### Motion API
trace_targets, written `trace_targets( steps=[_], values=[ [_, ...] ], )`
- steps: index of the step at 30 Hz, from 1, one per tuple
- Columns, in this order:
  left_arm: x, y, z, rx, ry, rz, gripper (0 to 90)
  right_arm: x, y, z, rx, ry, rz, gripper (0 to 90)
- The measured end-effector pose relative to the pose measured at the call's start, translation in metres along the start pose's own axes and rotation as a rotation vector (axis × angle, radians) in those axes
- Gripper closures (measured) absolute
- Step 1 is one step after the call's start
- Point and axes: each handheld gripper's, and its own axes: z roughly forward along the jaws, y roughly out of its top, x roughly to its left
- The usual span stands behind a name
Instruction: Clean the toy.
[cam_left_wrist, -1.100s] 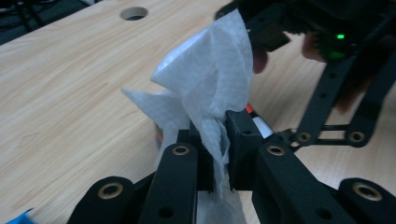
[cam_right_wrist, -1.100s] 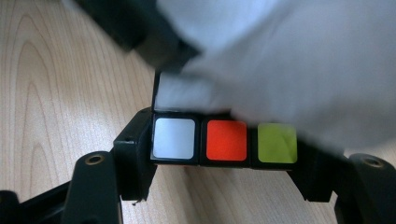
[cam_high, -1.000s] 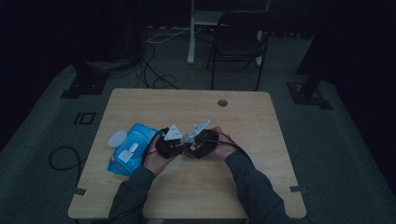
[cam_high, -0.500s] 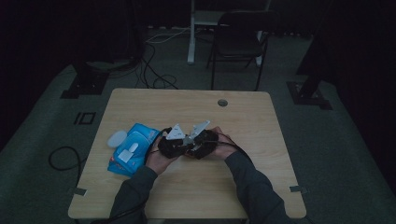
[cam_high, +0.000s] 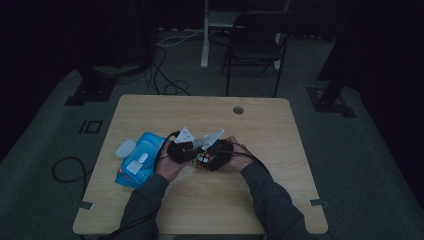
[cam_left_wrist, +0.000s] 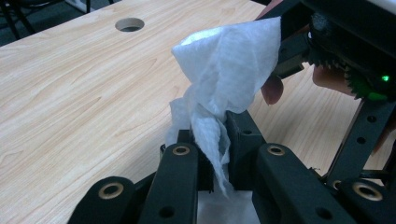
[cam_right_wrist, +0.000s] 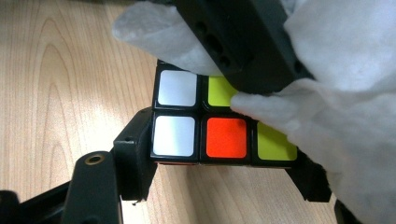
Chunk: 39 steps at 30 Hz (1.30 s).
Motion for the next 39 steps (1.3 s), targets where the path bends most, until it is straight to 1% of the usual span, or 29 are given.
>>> trace_targets(
  steps=[4, 8, 10, 11, 13, 17, 18, 19, 22, 26, 31, 32, 33, 34, 37, 39],
  values=[
    [-0.003, 0.0, 0.001, 0.004, -0.01, 0.005, 83.7, -0.001, 0.0, 0.0, 0.0, 0.003, 0.004, 34.3],
    [-0.006, 0.001, 0.003, 0.012, -0.045, 0.012, 83.8, -0.001, 0.0, 0.0, -0.003, 0.004, 0.01, 34.3],
    [-0.007, 0.001, 0.003, 0.014, -0.049, 0.014, 83.8, -0.002, -0.001, 0.0, -0.004, 0.004, 0.012, 34.3],
    [-0.009, 0.001, 0.004, 0.018, -0.065, 0.017, 83.9, -0.002, -0.001, 0.0, -0.006, 0.002, 0.018, 34.3],
    [-0.01, 0.001, 0.004, 0.018, -0.07, 0.02, 83.8, -0.002, -0.002, 0.0, -0.007, 0.001, 0.022, 34.3],
    [-0.017, 0.003, 0.004, 0.033, -0.101, 0.05, 83.8, -0.004, -0.004, -0.002, -0.012, -0.004, 0.031, 34.3],
    [-0.018, 0.003, 0.004, 0.034, -0.105, 0.056, 83.8, -0.004, -0.004, -0.003, -0.014, -0.006, 0.038, 34.3],
    [-0.019, 0.004, 0.003, 0.035, -0.107, 0.062, 83.8, -0.005, -0.004, -0.003, -0.018, -0.006, 0.034, 34.3],
    [-0.019, 0.005, 0.002, 0.03, -0.114, 0.059, 83.8, -0.005, -0.005, -0.006, -0.022, -0.008, 0.038, 34.3],
    [-0.016, 0.004, -0.002, 0.027, -0.095, 0.057, 83.9, -0.005, -0.005, -0.007, -0.025, -0.011, 0.032, 34.3],
    [-0.006, 0.002, -0.01, 0.022, -0.04, 0.032, 83.9, -0.006, -0.006, -0.009, -0.025, -0.014, 0.032, 34.3],
    [-0.006, 0.002, -0.01, 0.022, -0.04, 0.032, 84.0, -0.006, -0.006, -0.01, -0.026, -0.014, 0.032, 34.3],
    [-0.001, 0.001, -0.013, 0.013, -0.018, 0.013, 83.9, -0.007, -0.007, -0.01, -0.026, -0.015, 0.033, 34.3],
    [0.001, 0.0, -0.015, 0.008, -0.006, 0.006, 83.9, -0.007, -0.007, -0.011, -0.027, -0.016, 0.033, 34.3],
    [0.007, -0.003, -0.02, -0.001, 0.021, -0.014, 83.9, -0.008, -0.008, -0.013, -0.029, -0.017, 0.037, 34.3],
    [0.01, -0.005, -0.022, -0.001, 0.031, -0.024, 83.9, -0.009, -0.009, -0.015, -0.034, -0.018, 0.038, 34.3]
  ],
)
